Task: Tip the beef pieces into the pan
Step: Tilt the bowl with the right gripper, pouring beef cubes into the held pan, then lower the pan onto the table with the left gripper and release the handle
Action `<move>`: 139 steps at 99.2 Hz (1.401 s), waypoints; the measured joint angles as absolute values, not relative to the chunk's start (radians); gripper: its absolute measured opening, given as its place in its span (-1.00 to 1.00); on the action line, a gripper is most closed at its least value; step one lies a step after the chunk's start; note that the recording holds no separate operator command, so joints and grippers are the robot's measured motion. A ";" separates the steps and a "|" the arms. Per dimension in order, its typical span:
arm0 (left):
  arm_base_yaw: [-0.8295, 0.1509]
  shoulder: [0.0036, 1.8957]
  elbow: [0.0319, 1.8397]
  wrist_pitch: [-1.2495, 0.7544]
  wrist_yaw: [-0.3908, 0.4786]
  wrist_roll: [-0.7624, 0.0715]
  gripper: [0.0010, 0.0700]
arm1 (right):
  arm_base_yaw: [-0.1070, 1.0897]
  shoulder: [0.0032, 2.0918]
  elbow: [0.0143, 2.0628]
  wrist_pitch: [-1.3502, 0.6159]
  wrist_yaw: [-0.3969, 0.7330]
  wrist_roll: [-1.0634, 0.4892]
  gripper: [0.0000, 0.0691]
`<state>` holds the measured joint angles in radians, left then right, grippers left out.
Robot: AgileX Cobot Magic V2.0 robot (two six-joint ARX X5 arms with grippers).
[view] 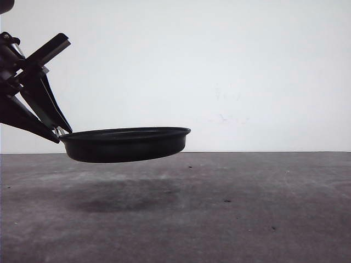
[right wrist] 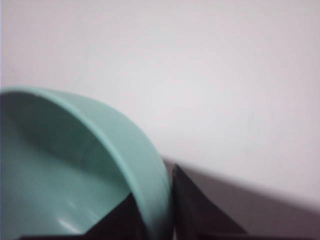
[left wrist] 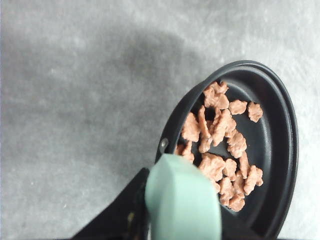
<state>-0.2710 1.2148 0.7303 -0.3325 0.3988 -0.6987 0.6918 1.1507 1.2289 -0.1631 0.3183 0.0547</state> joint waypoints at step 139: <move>-0.271 1.215 0.730 -0.334 0.396 -0.654 -0.86 | -0.315 1.251 0.677 -0.485 -0.460 0.320 0.22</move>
<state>-0.2714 1.2148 0.7303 -0.3336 0.3962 -0.6540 -0.3149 1.2510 0.6773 -0.4854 -0.4599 0.3202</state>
